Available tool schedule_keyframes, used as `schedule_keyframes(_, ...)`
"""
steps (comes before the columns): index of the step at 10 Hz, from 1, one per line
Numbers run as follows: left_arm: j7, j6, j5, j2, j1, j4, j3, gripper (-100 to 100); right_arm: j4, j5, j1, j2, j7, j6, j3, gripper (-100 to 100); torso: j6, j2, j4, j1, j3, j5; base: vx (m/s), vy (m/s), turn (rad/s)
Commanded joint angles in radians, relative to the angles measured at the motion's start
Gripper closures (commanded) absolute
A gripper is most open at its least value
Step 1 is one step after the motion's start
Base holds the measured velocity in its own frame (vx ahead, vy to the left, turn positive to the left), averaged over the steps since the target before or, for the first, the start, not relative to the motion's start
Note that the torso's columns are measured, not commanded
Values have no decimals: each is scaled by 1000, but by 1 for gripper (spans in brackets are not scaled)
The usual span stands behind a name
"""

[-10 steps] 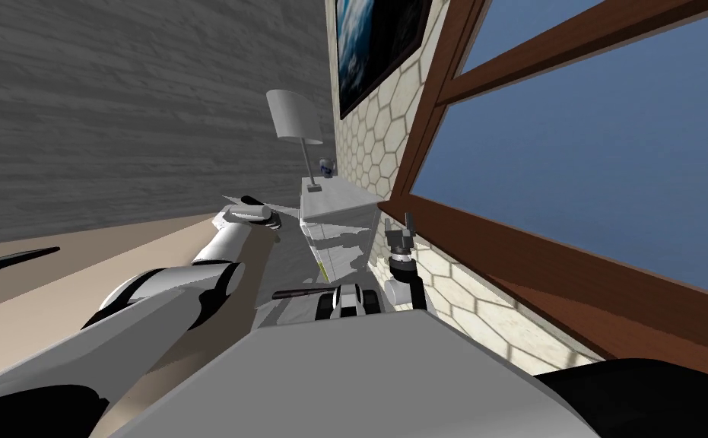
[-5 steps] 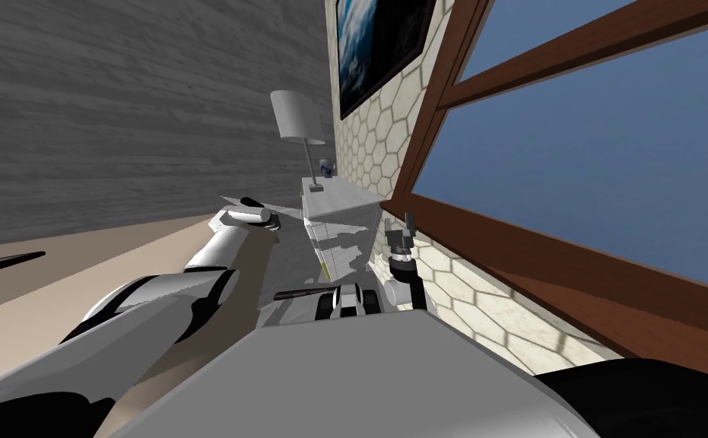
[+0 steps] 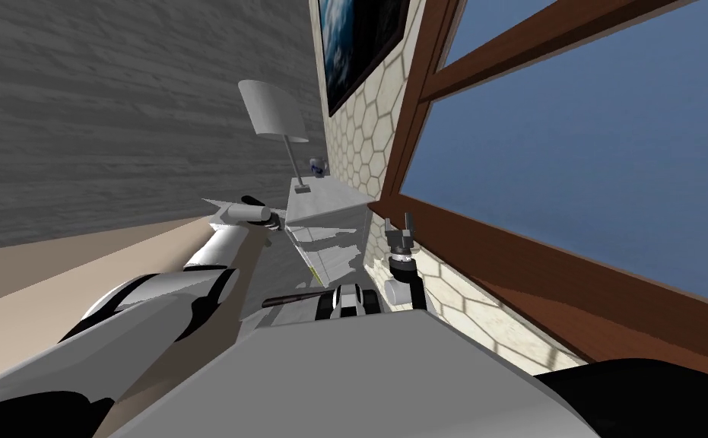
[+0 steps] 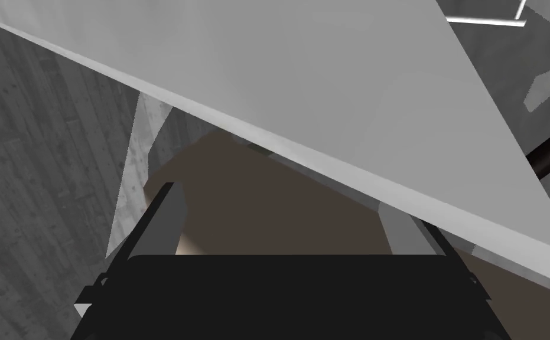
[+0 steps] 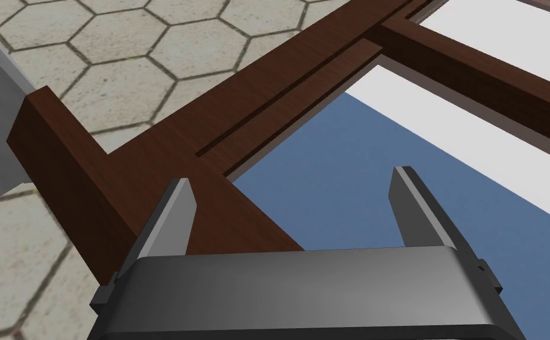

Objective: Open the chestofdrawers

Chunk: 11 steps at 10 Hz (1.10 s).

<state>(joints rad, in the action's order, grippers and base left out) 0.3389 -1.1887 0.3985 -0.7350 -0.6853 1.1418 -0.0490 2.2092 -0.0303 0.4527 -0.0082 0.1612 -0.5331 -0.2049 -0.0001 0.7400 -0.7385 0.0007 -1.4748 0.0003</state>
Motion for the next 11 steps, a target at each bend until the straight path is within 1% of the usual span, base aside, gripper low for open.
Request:
schedule_keyframes(1,3,-7,-3,-1,-2,4,3,-100,0,0,0,0,0,0,0,0,0,1,0,2,1,0,7,-66,-1)
schedule_keyframes(2,5,9,-10,-13,2,-27,-11,-100,0,0,0,0,0,0,0,0,-1,1,0,6,1,1,-32,-4,-165)
schedule_keyframes(3,5,17,-13,-19,4,-43,-19,-100,0,0,0,0,0,0,0,0,0,1,0,6,0,2,-62,27,-257)
schedule_keyframes(6,6,44,-24,-38,9,-90,-42,-100,0,0,0,0,0,0,0,0,0,-3,1,-1,-2,0,-42,25,-188)
schedule_keyframes(8,7,61,-31,-50,13,-121,-57,-100,0,0,0,0,0,0,0,0,0,-3,1,-2,-2,-1,-36,12,-164)
schedule_keyframes(9,7,79,-38,-62,17,-153,-72,-100,0,0,0,0,0,0,0,0,0,-2,1,-1,-1,0,-50,6,-243)
schedule_keyframes(10,0,72,-30,-59,9,-147,-65,-100,0,0,0,0,0,0,0,0,0,-1,0,-1,-1,0,-25,3,-51)
schedule_keyframes(11,7,61,-31,-50,13,-121,-57,100,0,0,0,0,0,0,0,0,-1,-2,0,-1,-1,0,15,0,213)
